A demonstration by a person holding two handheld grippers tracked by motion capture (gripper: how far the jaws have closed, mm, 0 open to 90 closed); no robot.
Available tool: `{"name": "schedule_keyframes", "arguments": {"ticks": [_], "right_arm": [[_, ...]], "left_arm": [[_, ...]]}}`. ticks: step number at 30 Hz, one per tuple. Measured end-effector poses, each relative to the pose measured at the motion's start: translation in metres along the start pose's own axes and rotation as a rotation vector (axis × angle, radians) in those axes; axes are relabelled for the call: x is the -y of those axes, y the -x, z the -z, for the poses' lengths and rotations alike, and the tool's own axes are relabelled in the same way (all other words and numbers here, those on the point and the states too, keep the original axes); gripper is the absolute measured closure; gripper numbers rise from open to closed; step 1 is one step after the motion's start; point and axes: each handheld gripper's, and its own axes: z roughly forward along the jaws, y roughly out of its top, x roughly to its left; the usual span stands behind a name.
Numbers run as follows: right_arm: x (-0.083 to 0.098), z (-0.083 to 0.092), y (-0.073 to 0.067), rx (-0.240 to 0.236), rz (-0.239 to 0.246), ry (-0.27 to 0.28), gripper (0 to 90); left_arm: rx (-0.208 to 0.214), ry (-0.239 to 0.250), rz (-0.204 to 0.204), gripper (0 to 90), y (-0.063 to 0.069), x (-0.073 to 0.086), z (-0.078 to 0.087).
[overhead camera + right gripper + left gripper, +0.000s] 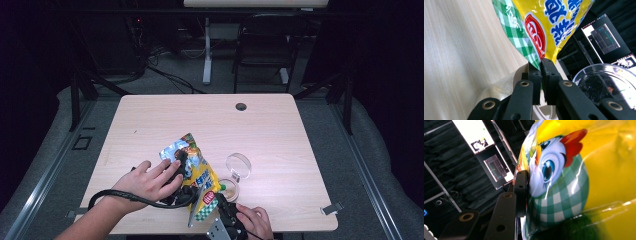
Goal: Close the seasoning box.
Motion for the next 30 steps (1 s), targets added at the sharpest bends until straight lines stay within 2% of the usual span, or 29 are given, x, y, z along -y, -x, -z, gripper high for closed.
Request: {"name": "schedule_keyframes", "arguments": {"ticks": [9,10,13,17,20,23,24,26,30], "right_arm": [[0.0004,-0.0015,-0.0009,-0.001,-0.014,0.014,86.5],[0.0000,-0.0006,-0.0002,0.000,-0.004,0.001,86.6],[-0.0001,-0.0008,-0.0004,-0.001,-0.006,0.003,86.6],[0.0001,-0.0019,-0.0011,-0.004,-0.019,0.016,86.6],[-0.0001,-0.0021,-0.0012,-0.003,-0.018,0.016,86.6],[-0.0003,-0.0021,-0.0010,-0.003,-0.015,0.013,86.6],[-0.0010,-0.0009,-0.0003,0.001,0.001,-0.004,86.6],[-0.0007,-0.0016,-0.0007,-0.001,-0.007,0.005,86.7],[-0.0003,-0.0026,-0.0013,-0.003,-0.017,0.017,86.6]], "left_arm": [[0.009,-0.004,-0.005,71.3,-0.0020,-0.0009,0.0002],[0.027,-0.008,0.011,71.3,-0.0008,-0.0007,-0.0001],[0.030,-0.010,0.003,71.3,-0.0015,-0.0010,0.0000],[0.026,-0.009,-0.005,71.3,-0.0024,-0.0013,-0.0002],[0.030,-0.007,0.006,71.3,-0.0018,-0.0014,-0.0007],[0.024,-0.006,-0.002,71.3,-0.0023,-0.0018,-0.0007],[0.025,-0.006,-0.004,71.3,-0.0025,-0.0018,-0.0007],[0.024,-0.011,-0.019,71.3,-0.0037,-0.0021,-0.0004],[0.025,-0.008,-0.019,71.3,-0.0042,-0.0023,-0.0007]]}}
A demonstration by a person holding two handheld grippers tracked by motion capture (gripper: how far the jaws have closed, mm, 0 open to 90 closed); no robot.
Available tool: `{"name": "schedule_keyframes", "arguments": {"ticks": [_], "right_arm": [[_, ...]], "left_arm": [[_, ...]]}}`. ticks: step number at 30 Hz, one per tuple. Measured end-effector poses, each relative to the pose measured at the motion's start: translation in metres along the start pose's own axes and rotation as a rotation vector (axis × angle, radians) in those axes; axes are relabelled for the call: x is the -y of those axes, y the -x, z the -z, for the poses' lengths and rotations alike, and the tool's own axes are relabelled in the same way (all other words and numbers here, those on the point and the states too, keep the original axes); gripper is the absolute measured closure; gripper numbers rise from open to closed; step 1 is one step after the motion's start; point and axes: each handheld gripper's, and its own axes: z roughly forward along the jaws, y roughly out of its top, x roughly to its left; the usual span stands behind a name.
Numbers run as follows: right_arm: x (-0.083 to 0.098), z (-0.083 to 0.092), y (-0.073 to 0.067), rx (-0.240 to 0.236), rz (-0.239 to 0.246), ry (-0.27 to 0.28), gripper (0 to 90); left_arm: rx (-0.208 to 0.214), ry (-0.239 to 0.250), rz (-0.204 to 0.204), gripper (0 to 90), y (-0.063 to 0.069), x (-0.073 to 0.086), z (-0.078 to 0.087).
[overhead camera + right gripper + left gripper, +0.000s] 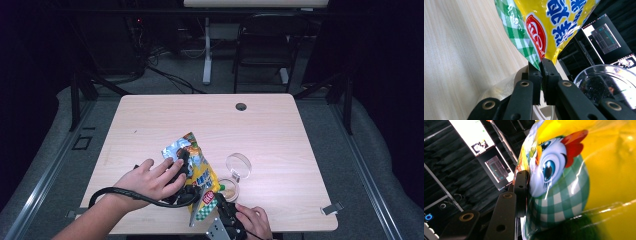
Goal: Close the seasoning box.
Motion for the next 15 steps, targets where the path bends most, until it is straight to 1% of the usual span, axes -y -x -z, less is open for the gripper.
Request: {"name": "schedule_keyframes", "arguments": {"ticks": [1,3,6,10,12,13,14,15], "right_arm": [[0.0000,-0.0001,-0.0001,0.000,-0.001,0.001,86.7],[0.0000,-0.0001,0.0000,0.001,-0.001,0.000,86.6],[0.0001,-0.0001,-0.0001,0.001,0.000,0.001,86.7],[0.0002,-0.0002,-0.0001,0.001,-0.001,0.002,86.7],[0.0002,-0.0002,-0.0001,0.001,-0.002,0.003,86.7],[0.0002,-0.0003,-0.0001,0.000,-0.004,0.004,86.7],[0.0000,0.0000,0.0002,0.001,0.000,-0.001,86.7],[0.0002,-0.0003,0.0001,0.000,-0.005,0.003,86.7]], "left_arm": [[0.013,-0.001,0.006,71.3,0.0002,0.0000,-0.0002],[0.005,0.000,0.012,71.3,0.0002,-0.0003,0.0001],[0.003,-0.002,0.005,71.3,-0.0005,-0.0007,0.0002],[0.007,-0.005,-0.015,71.3,-0.0021,-0.0015,0.0004],[-0.013,-0.002,-0.017,71.3,-0.0022,-0.0016,0.0008],[-0.013,-0.002,-0.018,71.3,-0.0024,-0.0017,0.0009],[-0.014,0.007,-0.006,71.3,-0.0018,-0.0017,0.0004],[-0.003,0.007,-0.002,71.3,-0.0017,-0.0017,0.0001]]}}
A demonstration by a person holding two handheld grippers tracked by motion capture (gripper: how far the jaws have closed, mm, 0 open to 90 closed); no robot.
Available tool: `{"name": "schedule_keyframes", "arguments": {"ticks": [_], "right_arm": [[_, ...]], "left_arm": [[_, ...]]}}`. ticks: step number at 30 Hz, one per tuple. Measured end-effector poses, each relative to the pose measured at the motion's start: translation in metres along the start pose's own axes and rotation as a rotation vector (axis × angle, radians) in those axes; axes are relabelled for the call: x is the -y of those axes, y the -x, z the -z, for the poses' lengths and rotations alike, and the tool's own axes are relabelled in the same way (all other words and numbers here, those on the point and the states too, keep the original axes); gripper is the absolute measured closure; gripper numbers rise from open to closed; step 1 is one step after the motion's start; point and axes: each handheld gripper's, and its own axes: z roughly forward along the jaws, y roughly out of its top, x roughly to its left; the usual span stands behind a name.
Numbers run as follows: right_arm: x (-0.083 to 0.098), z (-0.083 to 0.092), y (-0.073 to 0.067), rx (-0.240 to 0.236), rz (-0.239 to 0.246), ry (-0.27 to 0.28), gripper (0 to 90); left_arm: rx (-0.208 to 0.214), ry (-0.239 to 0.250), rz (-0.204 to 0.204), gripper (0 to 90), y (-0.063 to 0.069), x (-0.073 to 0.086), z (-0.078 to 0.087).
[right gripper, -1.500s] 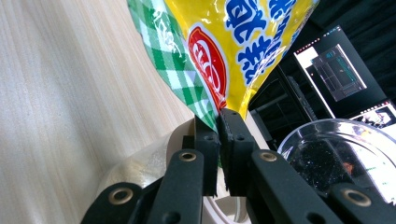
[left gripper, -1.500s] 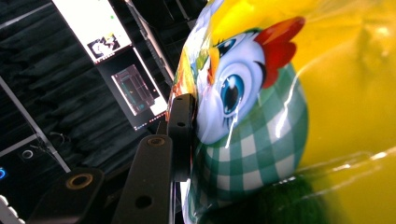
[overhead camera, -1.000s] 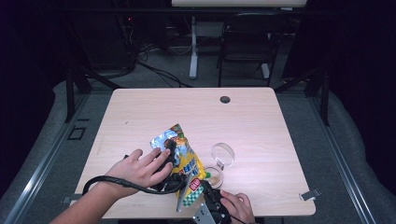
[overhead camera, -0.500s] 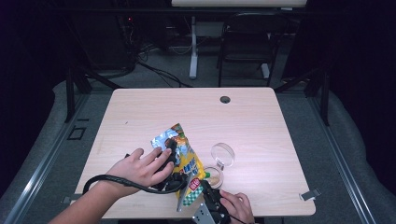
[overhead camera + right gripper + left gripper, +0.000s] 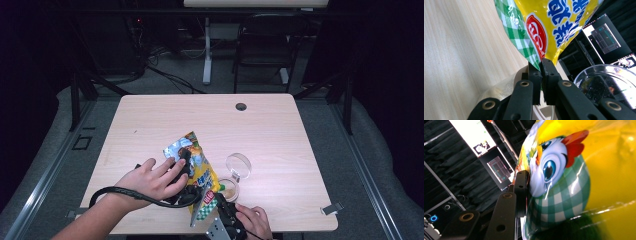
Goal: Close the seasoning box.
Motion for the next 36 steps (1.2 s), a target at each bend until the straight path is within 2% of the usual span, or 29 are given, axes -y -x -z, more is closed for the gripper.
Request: {"name": "schedule_keyframes", "arguments": {"ticks": [7,10,11,12,17,18,28,36], "right_arm": [[-0.0005,0.0006,0.0003,0.002,0.003,-0.007,86.7],[-0.0003,0.0001,-0.0003,-0.002,-0.002,0.000,86.7],[-0.0008,0.0009,0.0002,0.000,0.007,-0.010,86.6],[-0.0001,-0.0005,-0.0007,-0.005,-0.009,0.009,86.6],[-0.0005,0.0000,-0.0004,-0.004,-0.002,0.003,86.6],[-0.0010,0.0008,0.0002,-0.002,0.008,-0.008,86.6],[-0.0009,0.0012,0.0005,0.003,0.000,0.003,86.6],[-0.0012,0.0013,0.0005,-0.001,-0.006,0.005,86.6]], "left_arm": [[-0.002,0.000,-0.018,71.3,-0.0015,-0.0003,0.0005],[-0.009,0.013,-0.002,71.3,-0.0008,-0.0001,0.0000],[-0.008,0.013,-0.005,71.3,-0.0011,-0.0002,0.0000],[-0.008,0.001,-0.023,71.3,-0.0020,-0.0006,0.0006],[-0.004,-0.002,-0.028,71.3,-0.0026,-0.0014,0.0006],[-0.014,0.003,-0.030,71.3,-0.0024,-0.0015,0.0003],[-0.002,0.004,-0.026,71.3,-0.0048,-0.0015,0.0002],[-0.006,0.006,-0.046,71.3,-0.0071,-0.0021,0.0004]]}}
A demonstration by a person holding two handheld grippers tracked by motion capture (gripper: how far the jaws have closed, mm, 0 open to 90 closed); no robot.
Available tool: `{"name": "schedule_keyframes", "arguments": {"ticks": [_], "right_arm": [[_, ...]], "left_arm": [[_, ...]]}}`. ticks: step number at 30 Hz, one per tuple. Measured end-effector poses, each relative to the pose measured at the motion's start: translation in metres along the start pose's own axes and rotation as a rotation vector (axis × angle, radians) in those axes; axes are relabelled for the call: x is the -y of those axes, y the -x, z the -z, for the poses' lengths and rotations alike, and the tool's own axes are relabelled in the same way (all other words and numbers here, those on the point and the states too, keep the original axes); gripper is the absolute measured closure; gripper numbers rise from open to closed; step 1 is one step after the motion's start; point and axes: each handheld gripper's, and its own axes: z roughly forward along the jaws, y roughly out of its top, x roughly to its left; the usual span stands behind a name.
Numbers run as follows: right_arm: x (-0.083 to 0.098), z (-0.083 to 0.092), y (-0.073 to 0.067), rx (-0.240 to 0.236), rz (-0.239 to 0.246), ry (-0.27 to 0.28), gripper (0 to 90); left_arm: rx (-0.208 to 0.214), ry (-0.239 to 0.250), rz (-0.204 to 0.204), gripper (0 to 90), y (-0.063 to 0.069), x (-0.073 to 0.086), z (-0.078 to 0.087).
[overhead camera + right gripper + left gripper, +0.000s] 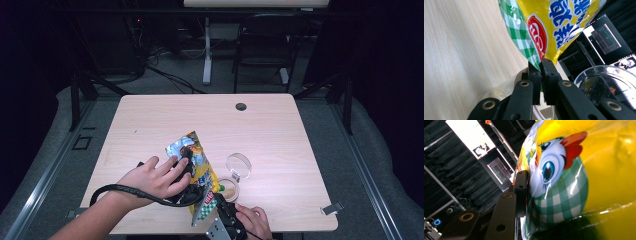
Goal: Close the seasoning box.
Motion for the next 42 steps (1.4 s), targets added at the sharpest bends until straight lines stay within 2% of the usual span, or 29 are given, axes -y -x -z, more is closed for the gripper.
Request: {"name": "schedule_keyframes", "arguments": {"ticks": [2,7,9,10,12,13,15,19,20,21,30,35,37,42], "right_arm": [[-0.0001,0.0001,0.0001,0.000,-0.001,0.001,86.6],[-0.0004,0.0009,0.0010,0.000,-0.006,0.001,86.6],[-0.0012,0.0025,0.0020,0.006,0.010,-0.019,86.5],[-0.0003,0.0009,0.0011,0.001,-0.008,0.002,86.5],[-0.0002,0.0010,0.0012,0.001,-0.007,0.001,86.5],[-0.0003,0.0012,0.0013,0.000,-0.007,0.000,86.3],[-0.0012,0.0026,0.0019,-0.002,0.004,-0.017,86.0],[-0.0014,0.0029,0.0019,-0.004,0.001,-0.018,85.9],[-0.0013,0.0029,0.0019,-0.004,0.001,-0.018,85.9],[-0.0013,0.0029,0.0020,-0.005,0.000,-0.018,85.9],[-0.0005,0.0019,0.0024,-0.011,-0.025,-0.004,85.2],[-0.0004,0.0018,0.0037,-0.013,-0.022,-0.011,85.8],[0.0005,0.0011,0.0036,-0.010,-0.049,0.002,86.5],[0.0024,0.0011,0.0060,-0.025,-0.080,-0.004,87.2]], "left_arm": [[0.009,-0.008,-0.006,71.3,-0.0010,0.0000,0.0003],[-0.005,0.000,-0.009,71.4,-0.0028,0.0000,0.0004],[-0.002,0.000,-0.011,71.4,-0.0034,-0.0003,0.0004],[-0.004,0.000,-0.014,71.4,-0.0036,-0.0005,0.0004],[0.007,-0.004,-0.017,72.1,-0.0044,-0.0008,0.0008],[0.007,-0.011,-0.032,72.1,-0.0054,-0.0010,0.0013],[0.010,-0.010,-0.035,73.4,-0.0063,-0.0014,0.0016],[-0.001,0.007,-0.020,73.8,-0.0057,-0.0017,0.0011],[-0.009,0.003,-0.041,73.8,-0.0073,-0.0021,0.0016],[0.004,-0.004,-0.034,73.9,-0.0070,-0.0018,0.0015],[0.013,0.000,-0.030,74.1,-0.0078,-0.0012,0.0009],[0.026,-0.004,-0.030,74.2,-0.0085,-0.0009,0.0009],[0.028,-0.003,-0.030,74.2,-0.0093,0.0000,0.0008],[0.028,-0.001,-0.031,74.3,-0.0098,-0.0007,0.0021]]}}
